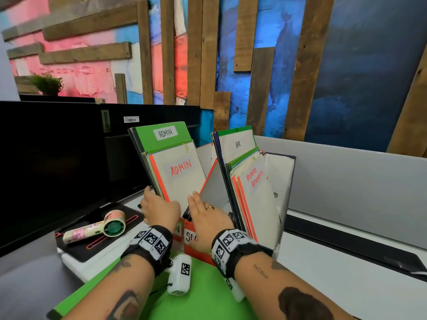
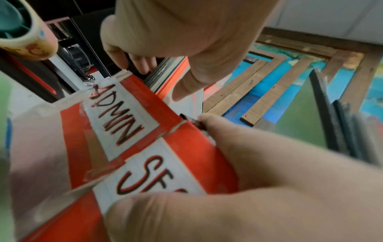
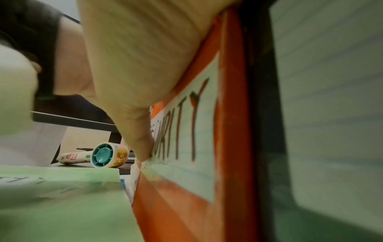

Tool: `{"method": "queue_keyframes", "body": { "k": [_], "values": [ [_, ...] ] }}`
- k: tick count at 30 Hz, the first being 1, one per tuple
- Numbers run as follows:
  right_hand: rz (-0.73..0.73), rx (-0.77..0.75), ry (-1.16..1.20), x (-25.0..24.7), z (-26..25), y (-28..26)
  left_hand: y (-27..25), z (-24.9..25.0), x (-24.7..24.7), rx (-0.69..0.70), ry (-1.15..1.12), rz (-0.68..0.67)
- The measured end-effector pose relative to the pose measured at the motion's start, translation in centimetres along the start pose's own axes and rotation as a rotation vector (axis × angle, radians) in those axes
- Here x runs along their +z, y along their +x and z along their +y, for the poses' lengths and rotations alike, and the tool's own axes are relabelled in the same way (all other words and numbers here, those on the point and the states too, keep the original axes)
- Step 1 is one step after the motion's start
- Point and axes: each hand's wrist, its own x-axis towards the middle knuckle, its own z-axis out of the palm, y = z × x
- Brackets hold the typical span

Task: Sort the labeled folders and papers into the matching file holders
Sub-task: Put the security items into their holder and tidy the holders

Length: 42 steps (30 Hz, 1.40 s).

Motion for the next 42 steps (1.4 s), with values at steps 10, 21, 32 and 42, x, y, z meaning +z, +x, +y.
{"method": "queue_keyframes", "body": {
  "k": [10,21,32,42],
  "values": [
    [0.118,-0.020,0.511,-1.5,-0.1,-3.6,-1.9,-1.9,-5.3,-0.118,0.204,-0.347],
    [-0.188,0.118,0.991,0.3,1.5,-14.4,-4.3,-6.4,-12.9,-0.248,0.399,-0.389],
    [-0.629,0.107,0.599,2.7,0.3,-20.7,-4.7,-10.7,-16.0,-0.439,0.266,-0.225],
    [-0.585,0.131,0.710,3.5,1.5,-22.3,-6.4,-11.9,-17.4,-0.647,-0.081,-0.048]
  ]
}}
